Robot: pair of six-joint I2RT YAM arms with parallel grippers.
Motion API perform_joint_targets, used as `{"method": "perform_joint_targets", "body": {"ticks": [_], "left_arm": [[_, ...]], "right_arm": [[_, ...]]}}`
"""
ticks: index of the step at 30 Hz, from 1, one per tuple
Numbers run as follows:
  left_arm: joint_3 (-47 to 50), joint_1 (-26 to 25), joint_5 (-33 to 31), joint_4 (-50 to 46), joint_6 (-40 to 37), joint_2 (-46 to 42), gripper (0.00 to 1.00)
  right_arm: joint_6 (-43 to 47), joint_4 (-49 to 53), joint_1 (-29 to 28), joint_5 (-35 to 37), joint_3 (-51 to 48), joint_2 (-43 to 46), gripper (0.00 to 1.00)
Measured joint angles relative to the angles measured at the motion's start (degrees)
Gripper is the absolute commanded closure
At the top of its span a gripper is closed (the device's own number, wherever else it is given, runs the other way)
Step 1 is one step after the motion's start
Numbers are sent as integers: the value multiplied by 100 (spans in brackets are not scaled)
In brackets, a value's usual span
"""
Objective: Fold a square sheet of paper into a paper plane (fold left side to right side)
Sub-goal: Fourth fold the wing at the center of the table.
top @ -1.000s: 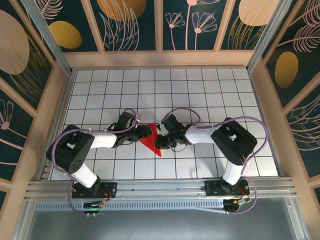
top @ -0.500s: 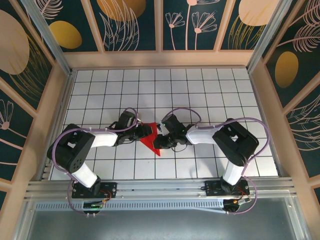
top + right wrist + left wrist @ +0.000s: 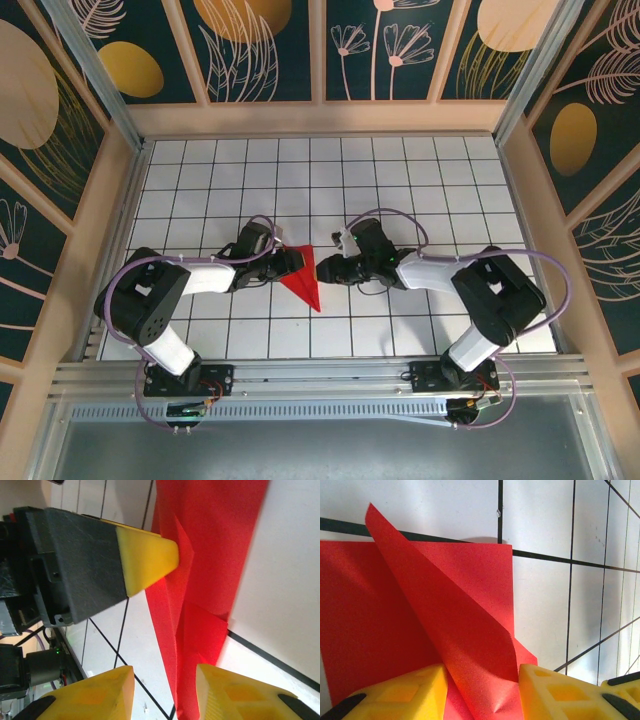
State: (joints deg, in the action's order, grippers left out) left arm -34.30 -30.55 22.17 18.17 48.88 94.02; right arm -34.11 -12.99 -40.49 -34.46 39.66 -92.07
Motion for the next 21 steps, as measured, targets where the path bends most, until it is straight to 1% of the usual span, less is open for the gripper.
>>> {"method": "perform_joint_targets", "body": {"ticks": [7,14,20,21], "left_arm": [[0,0,0,2,0,0,58],[0,0,0,2,0,0,58],[0,0,2,2,2,0,58],[0,0,2,0,2,0,58]], "right_arm": [[-44,-225,0,-144,258,-612,63],[-59,-350,0,-173,455,-901,64],[-74,-452,0,-212,575,-1075,71],[-79,-466,0,-214,575,-1086,74]]}}
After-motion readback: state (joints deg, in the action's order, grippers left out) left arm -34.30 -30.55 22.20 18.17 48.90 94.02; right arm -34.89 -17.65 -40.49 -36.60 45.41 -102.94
